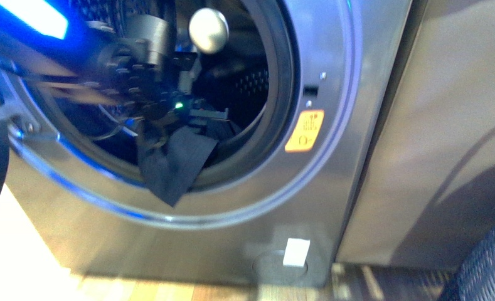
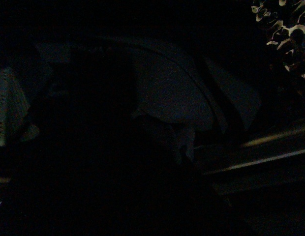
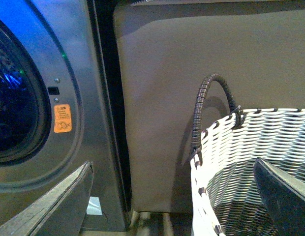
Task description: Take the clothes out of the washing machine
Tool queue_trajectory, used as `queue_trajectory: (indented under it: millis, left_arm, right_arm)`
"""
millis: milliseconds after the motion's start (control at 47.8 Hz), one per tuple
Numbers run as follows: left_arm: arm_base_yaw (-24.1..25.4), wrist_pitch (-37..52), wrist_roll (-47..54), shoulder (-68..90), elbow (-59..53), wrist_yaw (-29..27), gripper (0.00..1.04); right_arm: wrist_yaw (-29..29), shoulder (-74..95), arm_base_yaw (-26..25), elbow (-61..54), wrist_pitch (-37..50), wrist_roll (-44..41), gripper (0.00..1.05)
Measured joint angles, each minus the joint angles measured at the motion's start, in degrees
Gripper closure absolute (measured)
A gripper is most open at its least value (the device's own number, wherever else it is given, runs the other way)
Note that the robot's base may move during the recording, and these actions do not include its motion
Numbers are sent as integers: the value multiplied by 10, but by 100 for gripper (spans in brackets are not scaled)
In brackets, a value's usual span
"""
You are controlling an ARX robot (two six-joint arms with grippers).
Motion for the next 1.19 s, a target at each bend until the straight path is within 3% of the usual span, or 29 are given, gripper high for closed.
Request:
queue_trajectory:
  millis: [251,440,796,1193]
  left_arm:
    - [0,78,20,-151,-190,61,100]
    - [10,87,20,-316,-290,128,100]
    - [-16,30,5,-496,-271,213,100]
    - [-87,-21,-2,-543,-131,225,100]
  right_arm:
    - [0,0,0,0,0,0,8]
    - [0,0,0,0,0,0,8]
    - [0,0,0,0,0,0,8]
    - [0,0,0,0,0,0,8]
